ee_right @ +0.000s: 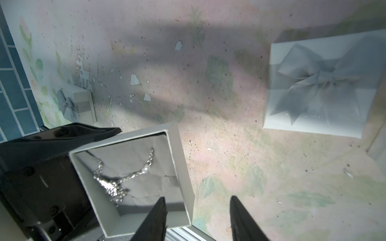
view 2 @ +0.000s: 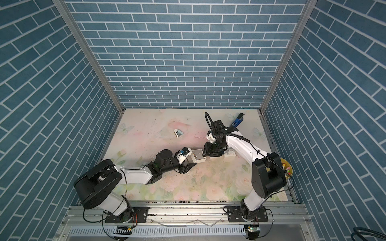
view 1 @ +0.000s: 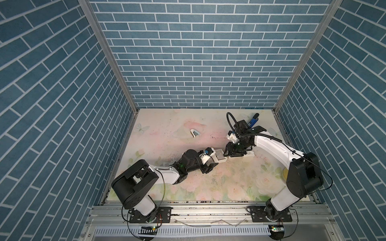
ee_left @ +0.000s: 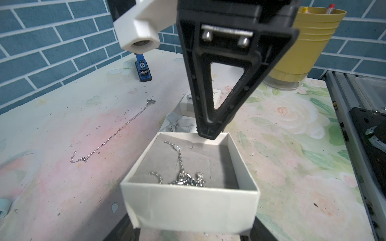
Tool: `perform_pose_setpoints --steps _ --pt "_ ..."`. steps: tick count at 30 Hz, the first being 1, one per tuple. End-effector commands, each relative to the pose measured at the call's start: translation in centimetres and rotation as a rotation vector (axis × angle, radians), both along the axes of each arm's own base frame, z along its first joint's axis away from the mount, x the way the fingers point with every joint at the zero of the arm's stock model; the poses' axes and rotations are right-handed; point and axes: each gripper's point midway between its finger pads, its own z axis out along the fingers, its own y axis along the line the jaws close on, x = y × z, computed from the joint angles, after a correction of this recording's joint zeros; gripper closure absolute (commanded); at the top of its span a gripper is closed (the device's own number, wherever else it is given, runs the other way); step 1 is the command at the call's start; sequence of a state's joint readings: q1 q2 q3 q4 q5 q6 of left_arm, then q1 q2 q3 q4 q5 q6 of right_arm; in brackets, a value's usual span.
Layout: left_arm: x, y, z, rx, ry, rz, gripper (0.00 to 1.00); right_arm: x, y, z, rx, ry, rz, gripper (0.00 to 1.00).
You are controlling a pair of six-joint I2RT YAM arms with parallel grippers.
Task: Take the necklace out of the lift-off lid jewelry box
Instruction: Place the jewelry box at the center of the board.
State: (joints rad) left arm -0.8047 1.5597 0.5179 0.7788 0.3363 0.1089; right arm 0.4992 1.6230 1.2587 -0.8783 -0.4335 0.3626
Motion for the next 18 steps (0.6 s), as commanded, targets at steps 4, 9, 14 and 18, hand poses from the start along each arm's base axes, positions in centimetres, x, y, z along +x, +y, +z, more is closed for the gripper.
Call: perform_pose_setpoints --steps 4,9,14,18 --pt "-0.1 0.1 0.9 -0.012 -0.007 0.003 0.36 0.0 0.6 -0.5 0.019 0.024 0.003 0.56" --pt "-0.2 0.1 0.8 -0.015 0.001 0.002 0.36 0.1 1.7 -1.0 0.036 0.034 0.024 0.62" --pt "-0.3 0.1 0.4 -0.011 0.017 0.002 0.35 0.2 2.5 -1.0 0.050 0.031 0.041 0.78" --pt "-0.4 0.3 -0.4 0.004 0.043 0.009 0.29 0.0 2.9 -1.3 0.057 0.033 0.049 0.92"
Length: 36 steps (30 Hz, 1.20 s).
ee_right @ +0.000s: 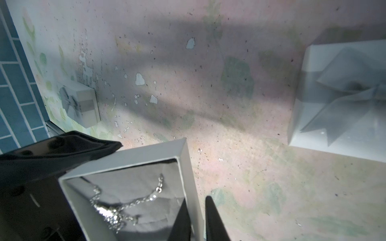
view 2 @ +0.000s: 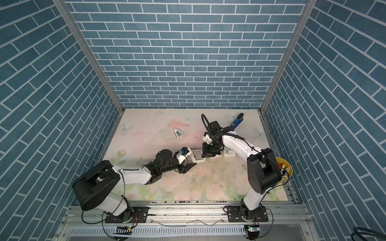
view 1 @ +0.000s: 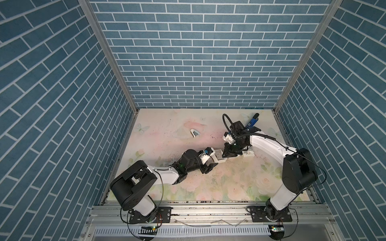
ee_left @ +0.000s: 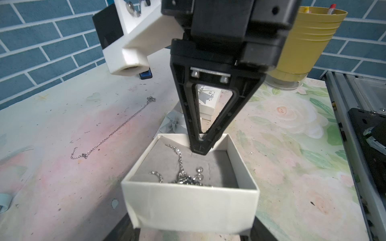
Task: Take the necklace out of the lift-off lid jewelry box
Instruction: Place the jewelry box at the center of the board.
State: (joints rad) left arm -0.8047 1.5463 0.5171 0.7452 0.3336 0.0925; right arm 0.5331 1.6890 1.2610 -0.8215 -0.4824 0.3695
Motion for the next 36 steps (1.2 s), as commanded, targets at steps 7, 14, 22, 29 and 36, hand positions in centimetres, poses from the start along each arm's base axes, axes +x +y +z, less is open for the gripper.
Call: perform_pose_setpoints --steps 7,14,22,29,36 --pt "-0.6 0.1 -0.8 0.011 0.052 -0.011 0.17 -0.4 0.8 -1.0 -0.010 0.028 0.014 1.00" --pt "-0.6 1.1 -0.7 0.031 0.046 0.031 0.00 -0.3 -0.4 -2.1 -0.080 -0.004 -0.021 1.00" --pt "-0.7 3.0 -0.6 0.056 0.055 0.106 0.00 -0.3 -3.5 -4.0 -0.270 -0.077 -0.062 1.00" --pt "0.9 5.3 -2.0 0.098 0.211 0.324 0.00 -2.1 -4.2 -6.3 -0.400 -0.111 -0.037 1.00" --pt "1.3 5.6 -2.9 0.122 0.294 0.381 0.00 -2.8 -3.7 -8.0 -0.429 -0.132 -0.042 1.00"
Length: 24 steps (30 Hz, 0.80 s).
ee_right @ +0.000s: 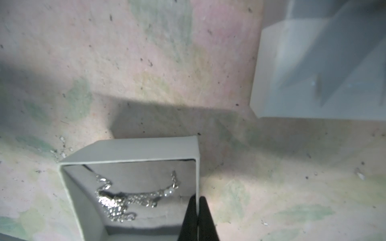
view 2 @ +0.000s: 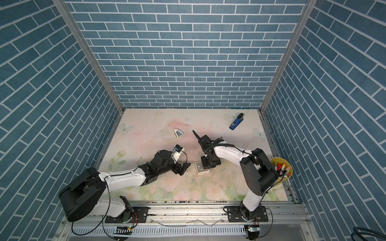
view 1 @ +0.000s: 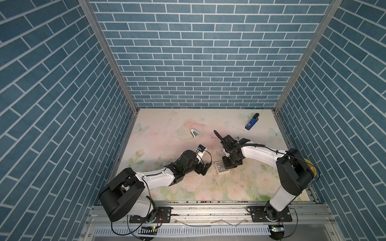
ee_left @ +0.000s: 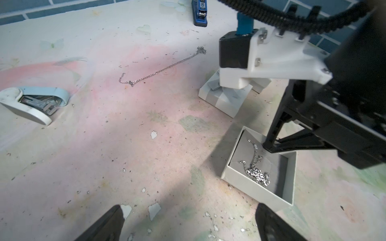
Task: Take the necklace out of the lift-off lid jewelry box
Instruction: Place the jewelry box at the center of the board, then take out the inner lining from the jewelry box.
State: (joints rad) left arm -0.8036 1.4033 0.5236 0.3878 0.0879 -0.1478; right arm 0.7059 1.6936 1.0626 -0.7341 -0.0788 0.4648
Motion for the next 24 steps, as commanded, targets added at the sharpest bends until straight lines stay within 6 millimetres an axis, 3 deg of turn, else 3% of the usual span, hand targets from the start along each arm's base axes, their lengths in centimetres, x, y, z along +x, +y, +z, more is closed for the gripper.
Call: perform_pose_setpoints --steps 1,3,10,13,19,24 --pt "0.3 0.5 -0.6 0.011 0.053 0.056 0.00 0.3 -0.4 -0.7 -0.037 -0.038 -0.048 1.00" --pt "0.4 0.4 -0.5 0.007 0.053 0.059 0.00 0.3 -0.4 -0.5 -0.041 -0.046 -0.048 0.99" --pt "0.3 -0.5 -0.7 0.029 0.134 0.037 0.00 -0.3 -0.8 1.6 -0.029 -0.067 -0.064 0.73" --pt "0.5 -0.4 -0.5 -0.010 0.154 0.067 0.00 -0.8 -0.9 2.7 -0.017 -0.077 -0.075 0.68" --pt "0.6 -0.5 -0.7 -0.091 0.261 0.139 0.16 -1.4 -0.1 5.3 0.010 -0.116 -0.102 0.57" --pt "0.3 -1.4 -1.3 -0.136 0.394 0.183 0.23 -1.8 1.7 5.4 0.032 -0.109 -0.092 0.50"
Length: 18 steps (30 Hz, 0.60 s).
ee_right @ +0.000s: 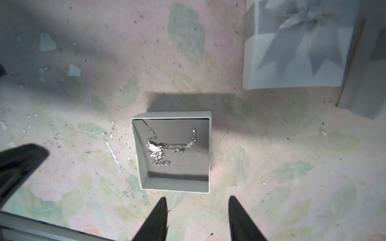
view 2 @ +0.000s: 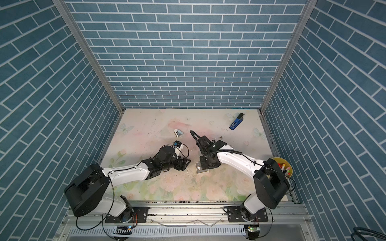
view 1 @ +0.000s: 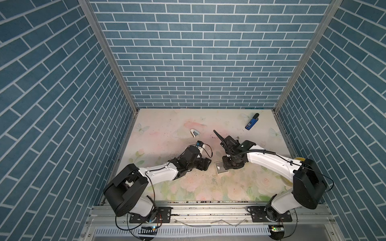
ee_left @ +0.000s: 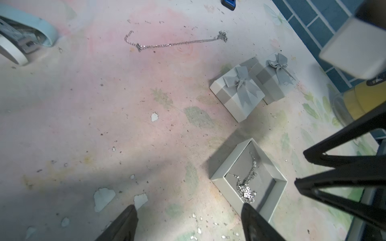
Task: Take the necklace out of the lift-off lid jewelry box
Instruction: Take out the inner lining from the jewelry box.
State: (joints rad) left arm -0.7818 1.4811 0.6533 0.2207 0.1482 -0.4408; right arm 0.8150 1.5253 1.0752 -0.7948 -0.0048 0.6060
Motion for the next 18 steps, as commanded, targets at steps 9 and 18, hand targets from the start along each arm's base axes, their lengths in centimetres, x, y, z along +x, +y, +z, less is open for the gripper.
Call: perform_pose_setpoints --steps 9,18 --pt "-0.9 -0.4 0.0 -0.131 0.130 0.133 0.29 0.4 1.9 -1.7 -0.044 0.037 -0.002 0.56" --pt "-1.6 0.5 -0.4 -0.117 0.128 0.154 0.30 0.9 2.7 -2.5 -0.050 0.047 0.017 0.44"
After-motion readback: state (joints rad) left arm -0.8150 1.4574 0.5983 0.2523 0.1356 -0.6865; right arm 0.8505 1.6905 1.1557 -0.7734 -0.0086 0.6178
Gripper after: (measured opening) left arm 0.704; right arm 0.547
